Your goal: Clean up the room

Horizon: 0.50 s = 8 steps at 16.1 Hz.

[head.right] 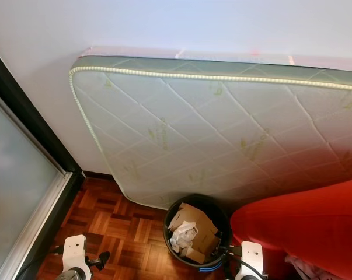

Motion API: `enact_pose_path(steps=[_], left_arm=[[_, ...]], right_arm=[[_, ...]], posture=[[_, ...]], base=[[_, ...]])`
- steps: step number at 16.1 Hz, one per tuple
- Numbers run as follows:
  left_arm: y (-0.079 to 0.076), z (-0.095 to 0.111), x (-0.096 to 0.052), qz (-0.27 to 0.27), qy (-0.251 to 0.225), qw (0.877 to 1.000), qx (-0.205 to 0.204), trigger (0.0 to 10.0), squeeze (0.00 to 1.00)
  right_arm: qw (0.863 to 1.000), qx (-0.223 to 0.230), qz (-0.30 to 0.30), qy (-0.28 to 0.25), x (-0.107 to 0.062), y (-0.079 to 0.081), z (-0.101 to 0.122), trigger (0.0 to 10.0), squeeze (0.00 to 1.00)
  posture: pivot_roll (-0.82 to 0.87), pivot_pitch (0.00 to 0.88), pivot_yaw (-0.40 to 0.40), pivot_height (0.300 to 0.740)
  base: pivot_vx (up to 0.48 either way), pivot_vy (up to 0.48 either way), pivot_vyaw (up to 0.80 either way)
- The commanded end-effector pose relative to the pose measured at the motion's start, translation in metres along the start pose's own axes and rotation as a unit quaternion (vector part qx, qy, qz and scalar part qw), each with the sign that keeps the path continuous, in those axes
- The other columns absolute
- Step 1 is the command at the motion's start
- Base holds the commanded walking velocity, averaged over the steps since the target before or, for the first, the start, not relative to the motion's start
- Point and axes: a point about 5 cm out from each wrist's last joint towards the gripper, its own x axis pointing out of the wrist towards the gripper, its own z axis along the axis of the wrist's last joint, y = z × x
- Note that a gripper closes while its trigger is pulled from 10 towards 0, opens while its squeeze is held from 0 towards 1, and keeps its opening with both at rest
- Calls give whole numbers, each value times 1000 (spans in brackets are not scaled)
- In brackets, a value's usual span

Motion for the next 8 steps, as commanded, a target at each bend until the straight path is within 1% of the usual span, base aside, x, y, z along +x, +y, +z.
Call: enact_pose_path(steps=[1,6,7,8], left_arm=[[6,-6,-2,5,8,1000,4,10000,0],[6,-5,-2,5,8,1000,5,10000,0],[4,-4,-1,4,9,1000,6,10000,0],[3,-4,-1,3,9,1000,7,10000,0]], right_arm=[[1000,2,-1,12,-1,-2,-6,10000,0],[1000,3,0,12,-2,-1,-6,10000,0],[1000,3,1,12,-2,-1,-6,10000,0],[1000,3,1,12,-2,0,-6,10000,0]], posture=[[23,150,8,735],[22,141,12,735],[23,137,13,735],[23,137,13,735]], base=[[0,0,0],[0,0,0],[-240,0,0],[0,0,0]])
